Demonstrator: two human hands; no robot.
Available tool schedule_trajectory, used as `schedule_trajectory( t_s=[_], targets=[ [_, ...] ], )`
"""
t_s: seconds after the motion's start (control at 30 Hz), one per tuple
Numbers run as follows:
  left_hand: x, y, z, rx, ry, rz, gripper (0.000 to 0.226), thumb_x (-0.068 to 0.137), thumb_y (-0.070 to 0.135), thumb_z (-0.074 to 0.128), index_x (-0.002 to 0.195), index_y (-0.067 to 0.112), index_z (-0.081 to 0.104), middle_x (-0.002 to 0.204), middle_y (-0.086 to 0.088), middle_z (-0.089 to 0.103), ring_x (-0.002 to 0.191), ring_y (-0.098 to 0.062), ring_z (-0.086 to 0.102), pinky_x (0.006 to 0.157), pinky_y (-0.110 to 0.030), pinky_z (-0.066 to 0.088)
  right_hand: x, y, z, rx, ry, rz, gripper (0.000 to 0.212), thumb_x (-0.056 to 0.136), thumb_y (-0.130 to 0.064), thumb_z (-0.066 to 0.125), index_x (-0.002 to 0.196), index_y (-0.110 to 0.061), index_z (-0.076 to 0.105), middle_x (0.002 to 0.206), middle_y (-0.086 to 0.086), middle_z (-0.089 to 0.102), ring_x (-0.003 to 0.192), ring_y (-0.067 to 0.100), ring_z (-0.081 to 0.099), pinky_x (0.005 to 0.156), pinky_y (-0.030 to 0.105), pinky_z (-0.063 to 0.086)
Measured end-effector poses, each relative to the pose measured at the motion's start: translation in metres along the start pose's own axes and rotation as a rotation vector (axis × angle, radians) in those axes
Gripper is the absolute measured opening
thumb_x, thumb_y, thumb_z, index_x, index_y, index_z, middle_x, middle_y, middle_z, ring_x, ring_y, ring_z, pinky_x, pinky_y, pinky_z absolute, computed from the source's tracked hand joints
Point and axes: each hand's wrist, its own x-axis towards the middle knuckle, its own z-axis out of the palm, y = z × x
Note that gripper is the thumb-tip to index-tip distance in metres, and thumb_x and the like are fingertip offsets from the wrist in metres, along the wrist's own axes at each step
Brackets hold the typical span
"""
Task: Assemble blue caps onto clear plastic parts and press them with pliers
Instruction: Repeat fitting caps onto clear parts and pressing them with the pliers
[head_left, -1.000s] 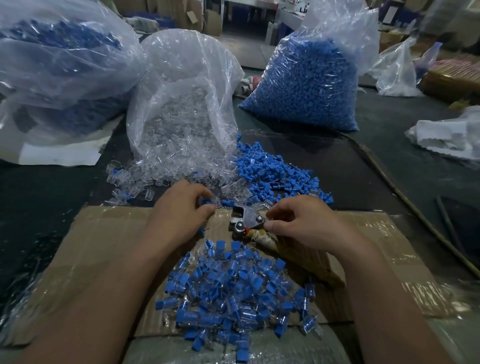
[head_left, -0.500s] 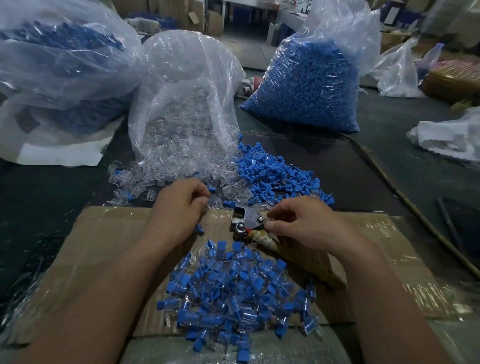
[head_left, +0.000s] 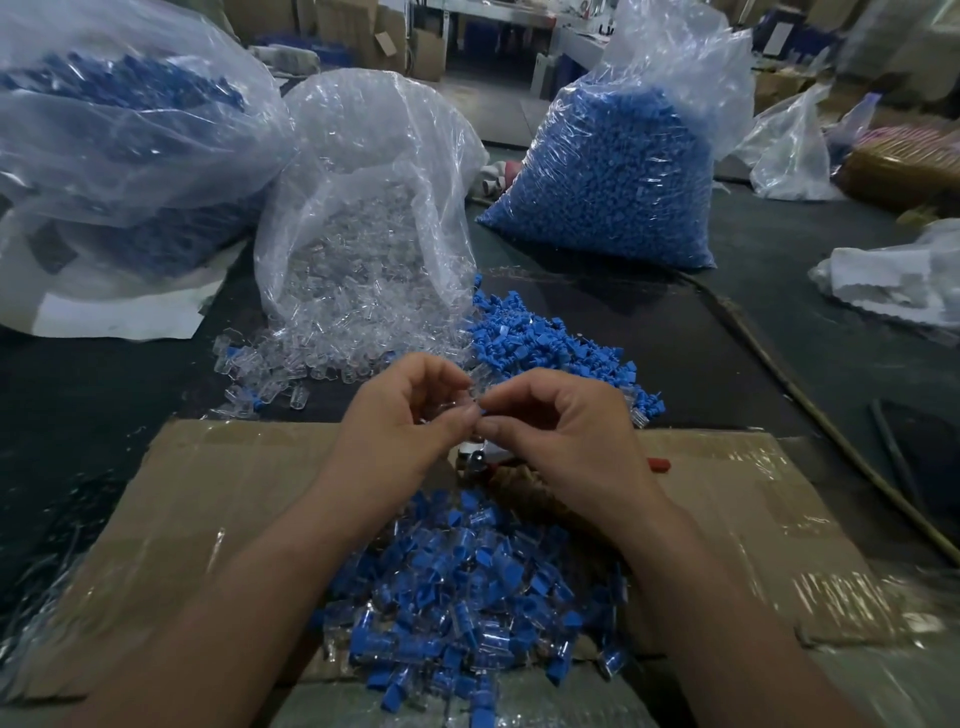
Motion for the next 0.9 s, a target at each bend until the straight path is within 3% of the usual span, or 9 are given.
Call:
schedule_trajectory(
  t_s=[0.1, 0.3, 0.47, 0.63, 0.73, 0.9],
  targets=[
    [0.0003, -0.0004, -0.0009, -0.033, -0.023, -0.022, 0.019, 0.076, 0.001, 0.067, 0.082, 0.018, 0.06, 0.066, 0.01, 0.066, 0.061, 0.001, 0.06, 0.057, -0.013, 0.049, 0.0, -0.0011, -0.0002, 0.008, -0.028, 0.012, 0.018, 0.075, -0.007, 0.073, 0.075, -0.024, 0.067, 0.07, -0.013, 0.066, 0.07, -0.002, 0.063, 0.065, 0.01, 0.048],
    [0.0001, -0.0005, -0.003, -0.117, -0.077, -0.006, 0.008, 0.068, 0.008, 0.068, 0.073, 0.013, 0.065, 0.062, 0.004, 0.068, 0.054, -0.002, 0.059, 0.055, -0.011, 0.047, 0.0012, -0.0014, -0.0044, -0.006, -0.009, 0.018, 0.022, 0.075, -0.007, 0.072, 0.075, -0.028, 0.063, 0.068, -0.014, 0.063, 0.068, -0.005, 0.06, 0.063, 0.009, 0.046],
    [0.0007, -0.0013, -0.0041, -0.148, -0.103, 0.001, 0.013, 0.059, 0.02, 0.067, 0.072, 0.017, 0.068, 0.069, 0.003, 0.07, 0.062, -0.003, 0.063, 0.059, -0.011, 0.048, 0.0015, 0.0007, -0.0058, -0.045, 0.018, 0.026, 0.02, 0.073, -0.014, 0.074, 0.071, -0.03, 0.063, 0.066, -0.019, 0.064, 0.065, -0.004, 0.059, 0.061, 0.009, 0.046],
    [0.0013, -0.0035, -0.0031, -0.123, -0.063, 0.097, 0.016, 0.064, 0.009, 0.068, 0.065, 0.025, 0.07, 0.083, 0.011, 0.069, 0.079, -0.006, 0.066, 0.068, -0.012, 0.049, 0.0029, 0.0014, -0.009, -0.062, 0.083, 0.046, 0.011, 0.07, -0.032, 0.07, 0.066, -0.031, 0.06, 0.071, -0.014, 0.065, 0.061, 0.003, 0.059, 0.059, 0.015, 0.05],
    [0.0013, -0.0046, -0.0036, -0.087, -0.049, 0.117, 0.024, 0.069, -0.005, 0.068, 0.067, 0.019, 0.07, 0.078, 0.007, 0.068, 0.075, -0.01, 0.065, 0.068, -0.016, 0.051, 0.0035, 0.003, -0.0094, 0.008, 0.104, 0.062, 0.014, 0.072, -0.024, 0.072, 0.066, -0.029, 0.061, 0.068, -0.009, 0.067, 0.061, 0.009, 0.064, 0.063, 0.025, 0.055],
    [0.0002, -0.0034, -0.0032, -0.015, -0.007, 0.089, 0.032, 0.07, -0.002, 0.071, 0.082, 0.027, 0.063, 0.079, 0.009, 0.068, 0.067, -0.01, 0.066, 0.061, -0.017, 0.053, 0.0027, 0.003, -0.0053, 0.037, 0.066, 0.031, 0.026, 0.075, -0.009, 0.072, 0.071, -0.034, 0.065, 0.07, -0.013, 0.069, 0.069, 0.008, 0.067, 0.07, 0.026, 0.056]
  ],
)
